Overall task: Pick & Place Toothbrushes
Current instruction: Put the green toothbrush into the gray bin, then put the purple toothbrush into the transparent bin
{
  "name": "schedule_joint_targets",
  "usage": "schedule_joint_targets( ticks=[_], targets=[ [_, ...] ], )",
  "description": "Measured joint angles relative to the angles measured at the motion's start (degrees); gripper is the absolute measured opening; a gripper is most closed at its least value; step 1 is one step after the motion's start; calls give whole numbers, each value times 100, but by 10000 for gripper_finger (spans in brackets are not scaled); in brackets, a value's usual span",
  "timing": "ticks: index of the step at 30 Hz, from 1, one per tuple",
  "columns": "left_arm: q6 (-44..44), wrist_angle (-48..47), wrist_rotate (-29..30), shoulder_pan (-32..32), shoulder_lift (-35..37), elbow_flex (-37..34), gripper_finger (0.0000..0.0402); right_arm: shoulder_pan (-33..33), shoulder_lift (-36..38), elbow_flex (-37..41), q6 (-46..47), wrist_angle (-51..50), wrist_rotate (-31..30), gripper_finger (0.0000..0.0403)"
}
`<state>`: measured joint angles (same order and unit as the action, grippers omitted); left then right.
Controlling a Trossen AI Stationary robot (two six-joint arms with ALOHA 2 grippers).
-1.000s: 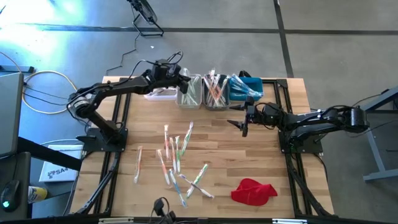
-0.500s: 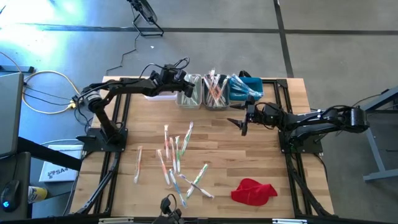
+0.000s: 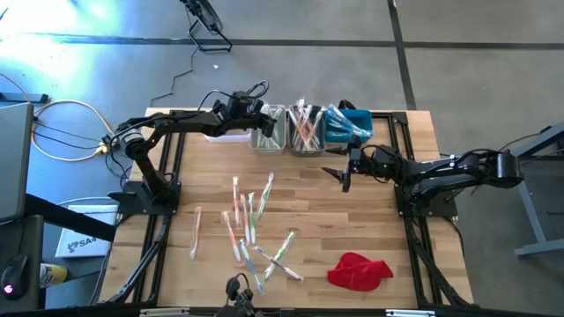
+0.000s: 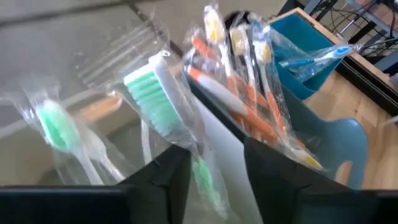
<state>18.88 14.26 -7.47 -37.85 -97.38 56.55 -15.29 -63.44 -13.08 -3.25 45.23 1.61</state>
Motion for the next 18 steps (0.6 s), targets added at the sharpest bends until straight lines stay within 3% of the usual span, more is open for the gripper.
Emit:
schedule_joint_targets(
  ticks=[4,9,18],
  targets=[
    [-221,472,307,-2,-2,0,173,0,0,0,0,1,0,298],
    [-360,912,408,-3,-2,2,181,0,0,0,0,0,0,298],
    [-359,37,414,42,-2,2,182,0,0,0,-2,0,0,298]
  ],
)
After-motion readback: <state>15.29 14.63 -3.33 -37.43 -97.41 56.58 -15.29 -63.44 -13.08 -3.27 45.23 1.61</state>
